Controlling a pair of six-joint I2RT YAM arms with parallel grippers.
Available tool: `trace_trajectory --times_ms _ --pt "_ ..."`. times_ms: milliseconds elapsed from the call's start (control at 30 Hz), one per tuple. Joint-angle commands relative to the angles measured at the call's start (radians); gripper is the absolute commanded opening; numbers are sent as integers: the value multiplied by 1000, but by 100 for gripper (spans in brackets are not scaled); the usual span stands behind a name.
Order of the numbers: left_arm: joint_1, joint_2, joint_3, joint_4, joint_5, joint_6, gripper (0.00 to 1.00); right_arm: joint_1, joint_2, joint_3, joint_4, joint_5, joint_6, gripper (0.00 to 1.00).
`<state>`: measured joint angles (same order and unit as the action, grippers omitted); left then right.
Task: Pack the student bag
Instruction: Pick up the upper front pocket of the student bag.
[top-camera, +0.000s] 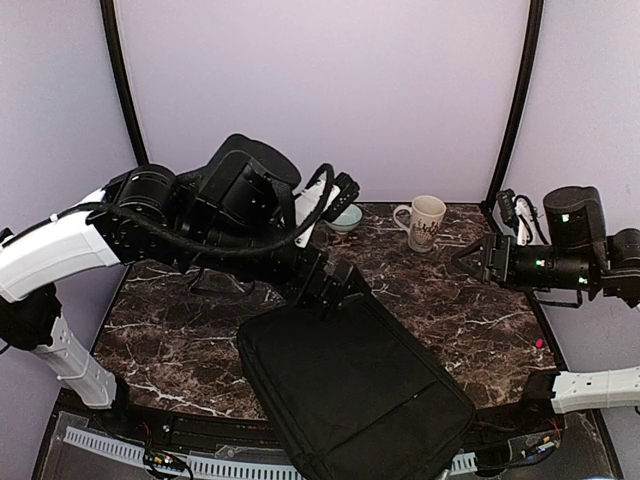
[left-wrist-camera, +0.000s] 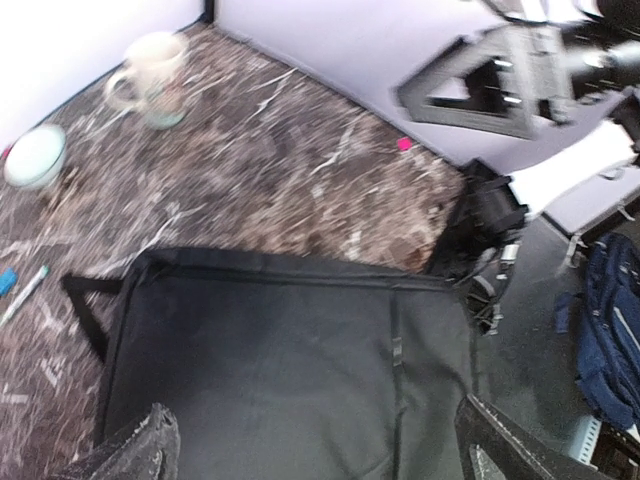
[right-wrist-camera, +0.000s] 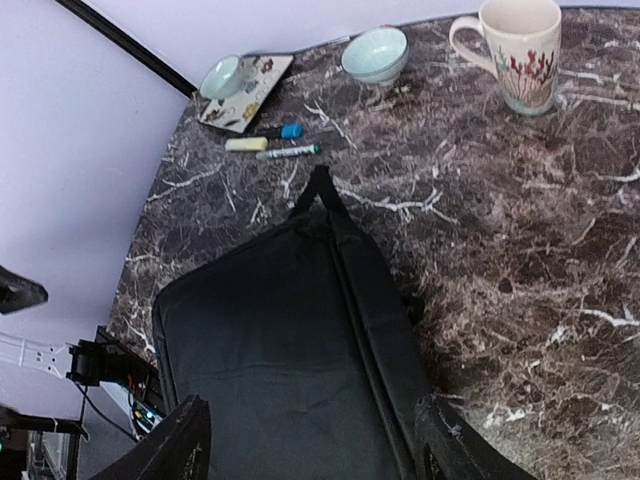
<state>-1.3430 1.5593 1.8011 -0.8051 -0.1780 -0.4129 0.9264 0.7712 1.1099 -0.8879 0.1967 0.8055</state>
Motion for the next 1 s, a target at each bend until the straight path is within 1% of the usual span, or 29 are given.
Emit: trace_trajectory --times_ms 0,100,200,367,467,567,667,767,867,967 --pt "97 -36 -53 -146 -38 -61 99 -4 22 -56 -12 -62 108 70" --pt "176 -55 -118 -173 8 -82 99 -4 36 -88 -49 -111 185 70" --pt "259 -74 -188 -169 102 -82 99 -4 54 -113 -102 -169 226 70" --pt "378 -85 -303 -174 182 -53 98 -5 60 -196 -140 -294 207 71" --pt "443 -84 -364 -160 260 -42 99 -4 58 -249 -152 -358 190 71" --pt "483 -79 -411 -144 314 -40 98 -4 43 -305 -133 -412 198 71" --pt "489 -72 -407 -133 347 -33 94 -3 17 -378 -64 -473 222 71" --pt "469 -90 -399 -60 448 -10 85 -3 13 -437 -20 -506 221 71" --pt "381 -94 -379 -15 423 38 84 -1 22 -460 -27 -500 195 70" --pt "267 -59 -339 4 366 96 83 -1 18 -482 -22 -485 175 70"
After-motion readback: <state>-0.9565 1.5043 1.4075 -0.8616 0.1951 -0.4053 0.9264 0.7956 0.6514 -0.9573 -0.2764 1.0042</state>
